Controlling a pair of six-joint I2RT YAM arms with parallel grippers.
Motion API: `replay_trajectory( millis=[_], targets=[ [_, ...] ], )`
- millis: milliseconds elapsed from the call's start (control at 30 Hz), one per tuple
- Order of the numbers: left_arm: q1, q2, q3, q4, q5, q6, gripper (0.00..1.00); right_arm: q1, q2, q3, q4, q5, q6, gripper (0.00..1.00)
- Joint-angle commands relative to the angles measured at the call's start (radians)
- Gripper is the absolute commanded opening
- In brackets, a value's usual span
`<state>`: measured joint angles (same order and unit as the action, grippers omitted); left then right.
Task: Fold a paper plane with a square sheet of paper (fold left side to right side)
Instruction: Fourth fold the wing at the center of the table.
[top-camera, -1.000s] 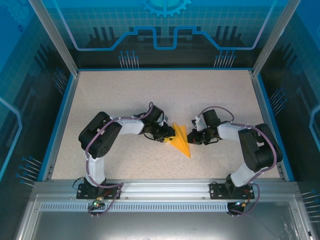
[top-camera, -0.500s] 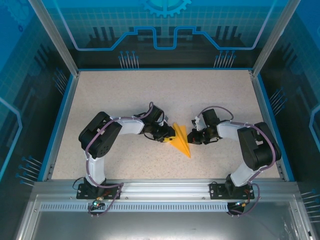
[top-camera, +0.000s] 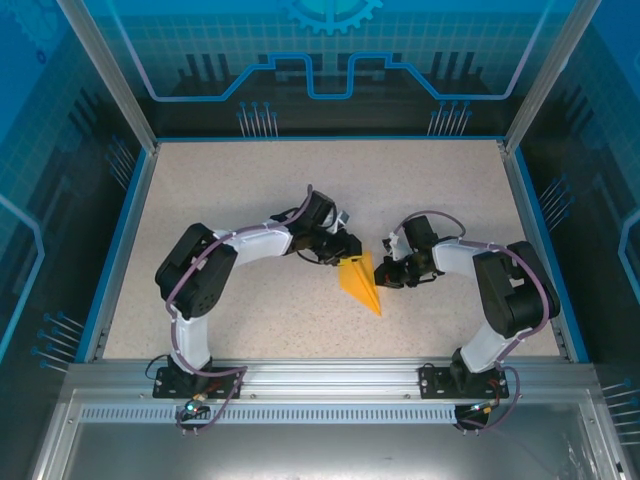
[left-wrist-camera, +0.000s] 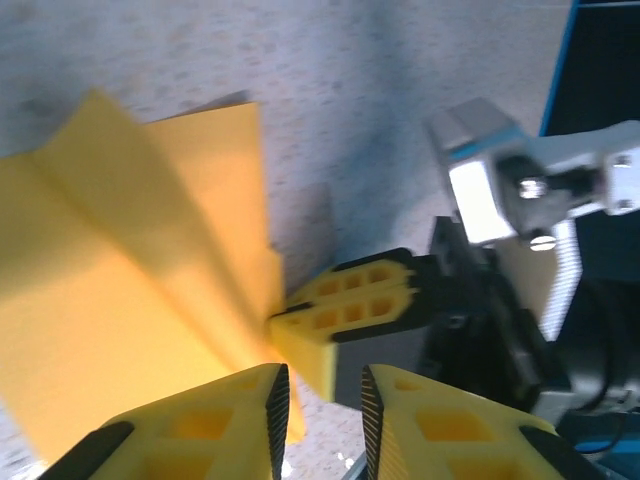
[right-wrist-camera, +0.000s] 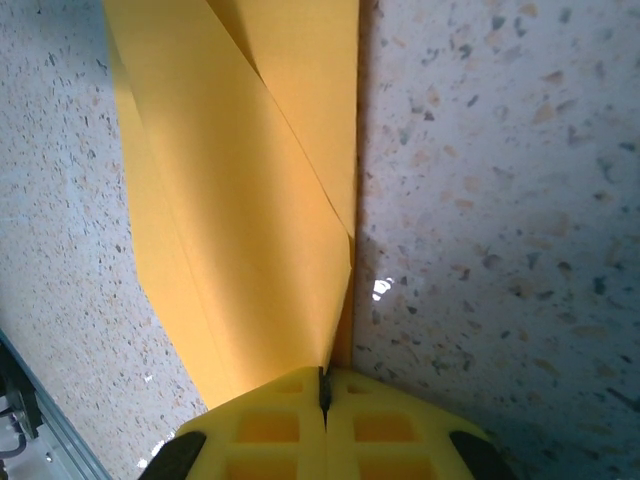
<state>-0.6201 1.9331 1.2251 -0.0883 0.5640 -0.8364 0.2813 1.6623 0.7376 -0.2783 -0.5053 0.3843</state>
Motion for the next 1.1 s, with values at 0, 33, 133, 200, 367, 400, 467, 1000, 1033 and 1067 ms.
replay_trajectory(
  millis=[0, 33, 133, 200, 367, 400, 467, 1000, 1033, 1067],
  targets=[
    [-0.017, 0.063, 0.056, -0.034, 0.036, 0.001, 0.28, 0.008, 0.036, 0.002, -0.065, 0.043, -0.016, 0.00],
    [-0.019, 0.074, 0.067, -0.036, 0.037, 0.000, 0.28, 0.010, 0.036, 0.004, -0.067, 0.047, -0.016, 0.00],
    [-0.027, 0.112, 0.104, -0.050, 0.039, 0.001, 0.28, 0.014, 0.037, 0.006, -0.072, 0.051, -0.018, 0.00],
    [-0.032, 0.132, 0.120, -0.069, 0.032, 0.004, 0.27, 0.016, 0.037, 0.006, -0.073, 0.054, -0.018, 0.00],
    [-0.034, 0.155, 0.116, -0.094, -0.002, 0.009, 0.27, 0.025, 0.039, 0.012, -0.081, 0.065, -0.019, 0.00],
    [-0.035, 0.157, 0.113, -0.102, -0.009, 0.013, 0.27, 0.026, 0.040, 0.014, -0.083, 0.067, -0.019, 0.00],
    [-0.035, 0.159, 0.109, -0.120, -0.024, 0.021, 0.27, 0.028, 0.039, 0.015, -0.087, 0.072, -0.021, 0.00],
    [-0.031, 0.173, 0.082, -0.204, -0.118, 0.066, 0.27, 0.036, 0.033, 0.024, -0.100, 0.085, -0.028, 0.00],
    [-0.031, 0.174, 0.081, -0.205, -0.122, 0.067, 0.27, 0.036, 0.034, 0.023, -0.101, 0.084, -0.029, 0.00],
    [-0.030, 0.176, 0.082, -0.209, -0.126, 0.068, 0.27, 0.036, 0.034, 0.024, -0.099, 0.082, -0.031, 0.00]
  ],
)
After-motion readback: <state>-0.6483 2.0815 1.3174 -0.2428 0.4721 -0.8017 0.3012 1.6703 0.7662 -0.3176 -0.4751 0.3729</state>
